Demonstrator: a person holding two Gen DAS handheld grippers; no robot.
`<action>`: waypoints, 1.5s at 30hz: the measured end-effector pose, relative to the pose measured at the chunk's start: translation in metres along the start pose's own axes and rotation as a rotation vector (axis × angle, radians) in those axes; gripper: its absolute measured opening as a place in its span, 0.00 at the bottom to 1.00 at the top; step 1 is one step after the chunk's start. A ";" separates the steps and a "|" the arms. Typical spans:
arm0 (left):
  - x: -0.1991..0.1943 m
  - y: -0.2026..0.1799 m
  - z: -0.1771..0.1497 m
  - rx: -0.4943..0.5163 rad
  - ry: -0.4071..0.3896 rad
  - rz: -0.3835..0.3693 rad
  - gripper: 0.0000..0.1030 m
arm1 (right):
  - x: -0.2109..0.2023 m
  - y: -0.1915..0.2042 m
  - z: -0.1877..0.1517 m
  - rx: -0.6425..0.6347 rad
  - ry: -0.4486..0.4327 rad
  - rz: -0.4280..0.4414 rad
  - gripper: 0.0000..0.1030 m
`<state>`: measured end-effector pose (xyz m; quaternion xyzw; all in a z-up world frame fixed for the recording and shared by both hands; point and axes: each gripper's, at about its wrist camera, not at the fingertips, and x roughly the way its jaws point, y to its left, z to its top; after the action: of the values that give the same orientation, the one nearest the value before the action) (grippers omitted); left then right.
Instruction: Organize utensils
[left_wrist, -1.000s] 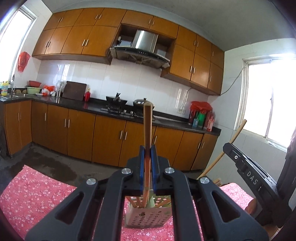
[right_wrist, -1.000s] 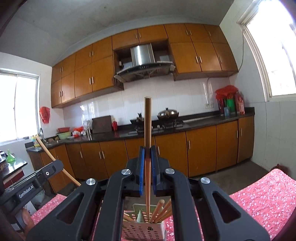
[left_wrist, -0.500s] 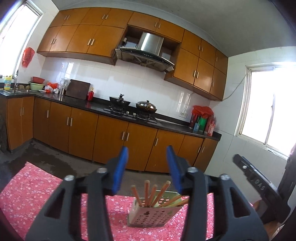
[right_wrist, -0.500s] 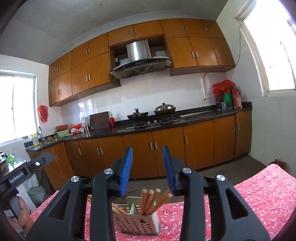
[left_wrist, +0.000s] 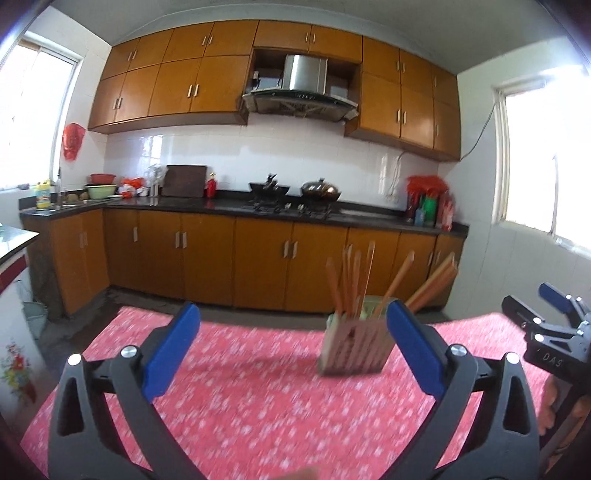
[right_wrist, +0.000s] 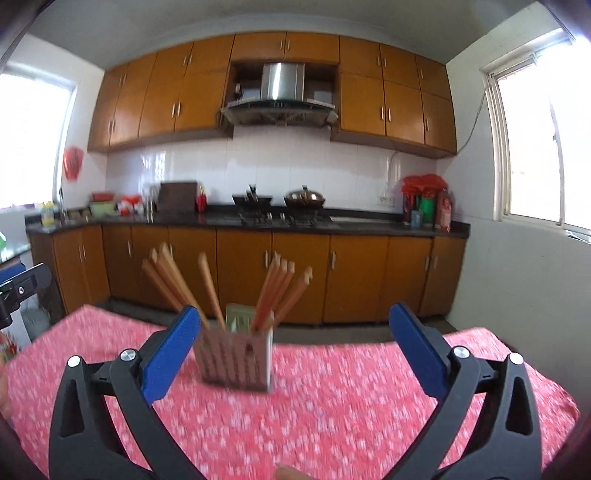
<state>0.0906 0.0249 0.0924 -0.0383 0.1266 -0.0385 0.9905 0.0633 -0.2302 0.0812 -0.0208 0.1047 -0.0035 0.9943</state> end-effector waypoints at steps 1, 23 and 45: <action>-0.004 0.000 -0.007 0.006 0.005 0.019 0.96 | -0.003 0.001 -0.006 0.006 0.008 0.003 0.98; -0.020 -0.019 -0.103 0.091 0.146 0.066 0.96 | -0.028 0.012 -0.097 0.054 0.191 0.013 0.98; -0.018 -0.025 -0.099 0.085 0.139 0.046 0.96 | -0.032 0.010 -0.097 0.078 0.194 0.006 0.98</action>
<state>0.0466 -0.0053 0.0038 0.0095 0.1941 -0.0238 0.9806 0.0116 -0.2235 -0.0078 0.0186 0.2004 -0.0066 0.9795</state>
